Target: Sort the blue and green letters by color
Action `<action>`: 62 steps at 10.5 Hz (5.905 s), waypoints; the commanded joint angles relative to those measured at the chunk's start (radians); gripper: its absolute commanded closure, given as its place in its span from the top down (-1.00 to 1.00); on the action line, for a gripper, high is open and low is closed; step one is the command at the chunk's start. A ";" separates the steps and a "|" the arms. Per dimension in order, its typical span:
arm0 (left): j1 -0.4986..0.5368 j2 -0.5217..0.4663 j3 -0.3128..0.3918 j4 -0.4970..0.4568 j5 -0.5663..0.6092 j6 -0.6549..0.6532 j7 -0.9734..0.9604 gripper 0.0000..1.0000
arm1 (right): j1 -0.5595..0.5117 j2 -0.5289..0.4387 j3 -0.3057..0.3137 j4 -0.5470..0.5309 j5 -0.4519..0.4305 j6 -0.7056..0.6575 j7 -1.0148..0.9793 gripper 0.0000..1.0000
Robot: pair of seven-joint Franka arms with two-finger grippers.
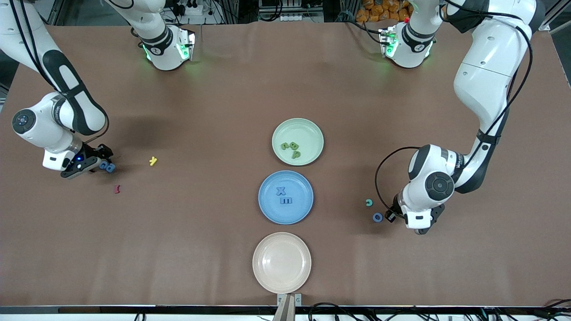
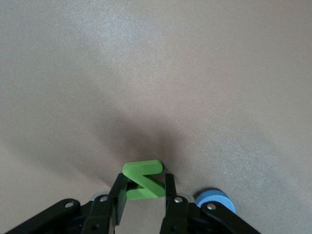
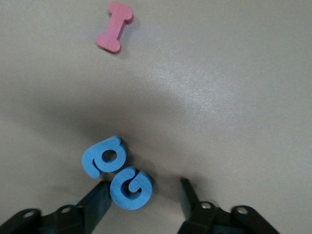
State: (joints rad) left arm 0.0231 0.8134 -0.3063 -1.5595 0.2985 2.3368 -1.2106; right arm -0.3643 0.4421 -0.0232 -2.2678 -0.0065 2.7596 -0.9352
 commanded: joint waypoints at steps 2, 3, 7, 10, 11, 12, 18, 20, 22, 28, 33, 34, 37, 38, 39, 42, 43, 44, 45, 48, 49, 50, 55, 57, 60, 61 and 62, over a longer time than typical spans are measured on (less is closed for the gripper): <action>-0.028 -0.035 -0.020 0.016 -0.009 0.006 0.009 -1.00 | -0.021 0.007 0.016 -0.004 -0.006 0.018 -0.017 -0.76; -0.043 -0.052 -0.031 0.009 -0.015 0.000 0.005 -1.00 | -0.021 0.007 0.016 -0.002 -0.003 0.018 -0.014 -0.76; -0.159 -0.068 -0.043 0.004 -0.009 -0.014 -0.101 -1.00 | -0.021 -0.016 0.019 0.027 0.000 -0.018 -0.005 -0.79; -0.212 -0.165 -0.046 -0.115 -0.007 -0.014 -0.178 -1.00 | -0.018 -0.060 0.020 0.095 0.002 -0.179 0.010 -0.81; -0.213 -0.230 -0.057 -0.190 -0.007 -0.014 -0.178 -1.00 | -0.012 -0.074 0.022 0.111 0.002 -0.211 0.021 -0.81; -0.206 -0.296 -0.072 -0.267 -0.009 -0.014 -0.176 -1.00 | -0.007 -0.079 0.022 0.125 0.003 -0.233 0.045 -0.81; -0.160 -0.424 -0.180 -0.422 -0.027 -0.013 -0.187 -1.00 | 0.232 -0.065 0.022 0.197 0.020 -0.253 0.597 -0.81; -0.163 -0.419 -0.224 -0.416 -0.065 -0.013 -0.214 -1.00 | 0.335 -0.045 0.022 0.237 0.065 -0.253 0.776 -0.81; -0.170 -0.409 -0.299 -0.418 -0.090 -0.059 -0.298 -1.00 | 0.448 -0.013 0.022 0.308 0.076 -0.253 0.968 -0.82; -0.287 -0.304 -0.343 -0.396 -0.091 -0.054 -0.428 -0.93 | 0.720 0.176 0.022 0.580 0.076 -0.252 1.462 -0.82; -0.281 -0.298 -0.335 -0.392 -0.084 -0.054 -0.488 1.00 | 0.909 0.253 0.022 0.715 0.076 -0.239 1.712 -0.82; -0.273 -0.299 -0.323 -0.372 -0.081 -0.057 -0.486 1.00 | 0.944 0.259 0.022 0.734 0.076 -0.239 1.742 -0.82; -0.256 -0.315 -0.205 -0.312 -0.052 -0.095 -0.469 1.00 | 1.031 0.289 0.022 0.780 0.073 -0.230 1.829 -0.82; -0.256 -0.324 -0.156 -0.312 -0.041 -0.102 -0.455 1.00 | 1.050 0.300 0.022 0.786 0.073 -0.222 1.854 -0.78; -0.256 -0.327 -0.104 -0.306 -0.036 -0.103 -0.431 1.00 | 1.062 0.303 0.022 0.791 0.073 -0.222 1.890 -0.47; -0.255 -0.324 0.031 -0.265 -0.036 -0.129 -0.319 1.00 | 1.064 0.303 0.020 0.792 0.068 -0.224 1.923 0.45; -0.249 -0.318 0.067 -0.249 -0.038 -0.129 -0.246 1.00 | 1.061 0.303 0.020 0.792 0.063 -0.224 1.915 0.49; -0.223 -0.312 0.078 -0.232 -0.038 -0.131 -0.178 1.00 | 1.055 0.303 0.020 0.791 0.060 -0.224 1.911 0.55; -0.180 -0.313 0.078 -0.228 -0.038 -0.131 -0.122 1.00 | 1.049 0.299 0.019 0.791 0.057 -0.224 1.908 0.59; -0.096 -0.312 0.078 -0.183 -0.044 -0.131 0.046 1.00 | 0.977 0.270 0.014 0.766 0.063 -0.239 1.756 1.00; -0.069 -0.312 0.076 -0.182 -0.047 -0.129 0.109 1.00 | 0.937 0.257 0.014 0.748 0.065 -0.247 1.677 1.00; -0.046 -0.309 0.076 -0.175 -0.050 -0.129 0.174 1.00 | 0.891 0.241 0.014 0.731 0.065 -0.267 1.597 1.00; 0.027 -0.289 0.076 -0.175 -0.055 -0.132 0.559 1.00 | 0.626 0.094 0.012 0.648 0.063 -0.501 1.302 1.00; 0.053 -0.293 0.066 -0.185 -0.071 -0.151 0.688 1.00 | 0.523 0.015 0.002 0.611 0.062 -0.563 1.260 1.00; 0.008 -0.295 0.102 -0.183 -0.209 -0.270 0.911 1.00 | 0.349 -0.072 -0.001 0.552 0.060 -0.649 1.218 1.00; -0.009 -0.298 0.127 -0.188 -0.243 -0.310 0.980 1.00 | 0.299 -0.103 -0.004 0.504 0.057 -0.652 1.219 1.00; -0.017 -0.307 0.150 -0.195 -0.265 -0.364 1.035 1.00 | 0.256 -0.121 -0.012 0.457 0.059 -0.644 1.224 1.00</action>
State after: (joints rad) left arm 0.0378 0.5243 -0.2122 -1.7499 0.1016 2.0714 -0.3105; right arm -0.0168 0.4132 -0.0421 -1.6651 0.0538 2.1032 0.2907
